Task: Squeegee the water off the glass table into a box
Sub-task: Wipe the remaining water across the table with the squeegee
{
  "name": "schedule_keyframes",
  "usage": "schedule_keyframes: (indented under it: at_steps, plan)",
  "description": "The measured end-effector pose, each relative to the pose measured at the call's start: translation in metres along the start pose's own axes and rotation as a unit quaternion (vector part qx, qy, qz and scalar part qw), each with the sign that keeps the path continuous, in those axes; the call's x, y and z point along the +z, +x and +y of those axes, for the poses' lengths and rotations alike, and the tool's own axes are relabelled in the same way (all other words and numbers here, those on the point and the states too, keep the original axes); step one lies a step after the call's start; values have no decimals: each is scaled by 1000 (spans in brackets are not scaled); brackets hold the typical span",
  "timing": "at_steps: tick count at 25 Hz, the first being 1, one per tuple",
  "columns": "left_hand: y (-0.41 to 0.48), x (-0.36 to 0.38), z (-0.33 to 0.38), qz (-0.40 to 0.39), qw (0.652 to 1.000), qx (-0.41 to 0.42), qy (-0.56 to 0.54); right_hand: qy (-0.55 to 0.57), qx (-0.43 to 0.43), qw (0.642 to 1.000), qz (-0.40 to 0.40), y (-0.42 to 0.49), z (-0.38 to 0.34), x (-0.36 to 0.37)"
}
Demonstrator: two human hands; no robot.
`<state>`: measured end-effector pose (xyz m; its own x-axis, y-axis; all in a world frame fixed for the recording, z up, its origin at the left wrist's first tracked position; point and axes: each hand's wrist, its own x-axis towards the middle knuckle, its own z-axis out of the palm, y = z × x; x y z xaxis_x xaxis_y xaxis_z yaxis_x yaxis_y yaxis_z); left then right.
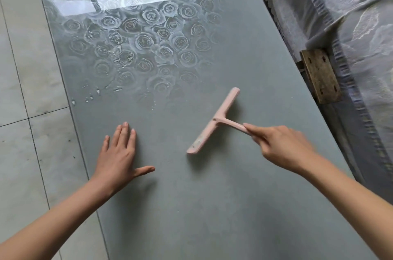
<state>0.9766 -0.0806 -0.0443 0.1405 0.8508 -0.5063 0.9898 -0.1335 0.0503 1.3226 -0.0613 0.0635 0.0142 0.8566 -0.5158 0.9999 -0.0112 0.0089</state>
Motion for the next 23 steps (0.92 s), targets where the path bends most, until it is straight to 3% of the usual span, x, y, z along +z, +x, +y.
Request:
schedule_keyframes:
  at_steps: [5,10,18,23]
  plan:
    - [-2,-7,21,-21,999,-25,9,126,8,992,33,15,-54,21]
    - [-15,-21,66,-24,998,24,61,271,76,959,33,-99,50,57]
    - [-48,6,183,-4,992,103,78,275,92,957,-3,-274,200,148]
    - [-59,19,211,-5,993,93,71,222,106,969,-27,-308,240,180]
